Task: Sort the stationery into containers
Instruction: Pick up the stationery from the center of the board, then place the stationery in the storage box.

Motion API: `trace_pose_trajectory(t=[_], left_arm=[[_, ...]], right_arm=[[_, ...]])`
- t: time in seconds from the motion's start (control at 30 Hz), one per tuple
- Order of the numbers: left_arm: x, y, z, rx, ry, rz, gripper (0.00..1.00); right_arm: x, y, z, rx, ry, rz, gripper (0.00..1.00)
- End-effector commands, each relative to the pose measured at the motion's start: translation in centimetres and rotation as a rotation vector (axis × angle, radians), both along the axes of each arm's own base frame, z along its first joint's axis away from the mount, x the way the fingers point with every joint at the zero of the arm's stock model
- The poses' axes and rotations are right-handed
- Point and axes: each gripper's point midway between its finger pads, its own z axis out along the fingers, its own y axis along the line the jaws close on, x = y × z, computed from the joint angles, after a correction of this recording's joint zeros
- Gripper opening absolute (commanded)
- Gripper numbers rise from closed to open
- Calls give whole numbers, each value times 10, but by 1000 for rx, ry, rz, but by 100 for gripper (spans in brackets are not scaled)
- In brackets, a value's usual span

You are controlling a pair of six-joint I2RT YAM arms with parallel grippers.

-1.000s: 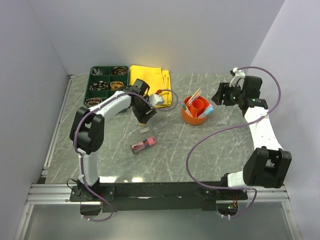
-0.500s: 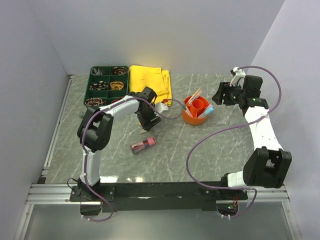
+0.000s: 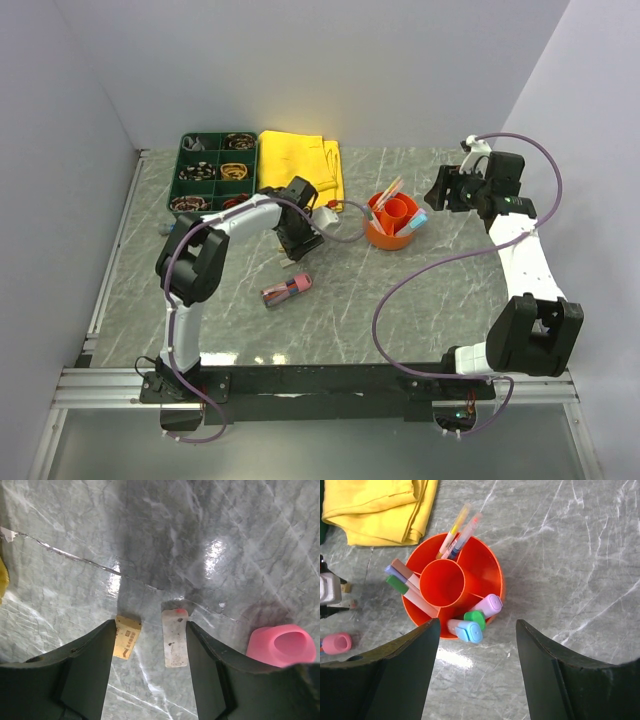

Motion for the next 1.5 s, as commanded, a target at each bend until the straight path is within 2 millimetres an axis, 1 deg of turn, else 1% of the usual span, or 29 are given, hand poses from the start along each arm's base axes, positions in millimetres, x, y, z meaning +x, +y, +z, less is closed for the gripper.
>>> trace_pose_trajectory(t=[0.0,0.03,0.23,0.53,0.6,0.63,0.7,0.73,0.8,0.83,0.87,0.9,0.93,0.97,1.0,1.03,1.07,1.1,1.13,1.17,1.2,1.23,1.27,1.3,1.33,1.37,1.4,1.43,1.47], left_arm=[[-41,-7,-25,18,108,-38,61],[-45,-7,-26,19,116,-39,61],[-52,-4,-31,34,147,-24,57],[-60,-1,-37,37,175,1,53],[-60,0,-37,37,174,6,50],[-59,-2,-36,32,170,6,48],[-59,-2,-34,31,174,6,38],[-57,-6,-30,18,170,4,28],[-57,-6,-25,19,179,-5,18],[-53,-13,-16,-5,170,-13,10],[-51,-18,-7,-28,168,-28,6],[-53,-19,1,-35,182,-34,3],[-43,-32,21,-80,152,-46,1],[-42,-42,36,-129,159,-71,1],[-43,-45,48,-141,170,-79,1],[-27,-63,81,-208,117,-97,1],[-23,-74,91,-246,118,-119,1],[-9,-88,128,-299,54,-136,1],[-3,-96,143,-327,28,-148,1],[2,-108,149,-362,29,-176,1],[7,-116,164,-395,2,-193,1],[18,-130,193,-461,-76,-219,1],[22,-139,205,-510,-107,-243,1],[17,-146,205,-558,-92,-278,1],[25,-161,238,-657,-211,-325,1],[24,-168,248,-709,-243,-348,1],[14,-173,235,-746,-208,-378,1],[9,-181,258,-808,-278,-416,1],[15,-194,280,-887,-374,-445,1]], right_arm=[[-4,-1,16,-24,-60,2,70],[-5,-1,15,-24,-57,2,70],[-8,0,12,-22,-54,1,70],[-8,0,13,-19,-57,-1,70],[-7,0,14,-17,-59,-1,70],[-7,1,14,-15,-59,0,70],[-7,1,15,-15,-61,0,70],[-7,1,15,-16,-62,0,70],[-7,0,16,-18,-65,-1,70],[-7,0,17,-19,-68,-2,70],[-8,0,19,-21,-73,-4,70],[-8,0,19,-24,-74,-3,70],[-8,-1,20,-28,-77,-5,70],[-9,-2,21,-33,-82,-9,70],[-10,-2,21,-38,-82,-8,70],[-11,-3,21,-39,-80,-10,70],[-12,-5,22,-44,-86,-16,70],[-13,-5,22,-45,-87,-19,70],[-14,-6,21,-45,-87,-23,70],[-15,-7,23,-46,-92,-28,70],[-16,-8,21,-45,-89,-34,70],[-17,-8,21,-44,-90,-36,70],[-19,-9,23,-43,-97,-40,70],[-20,-9,23,-45,-97,-42,70],[-21,-10,23,-49,-97,-47,71],[-22,-11,25,-52,-103,-51,70],[-24,-13,25,-57,-102,-56,70],[-25,-15,26,-61,-102,-61,71],[-26,-16,25,-65,-101,-63,71]])
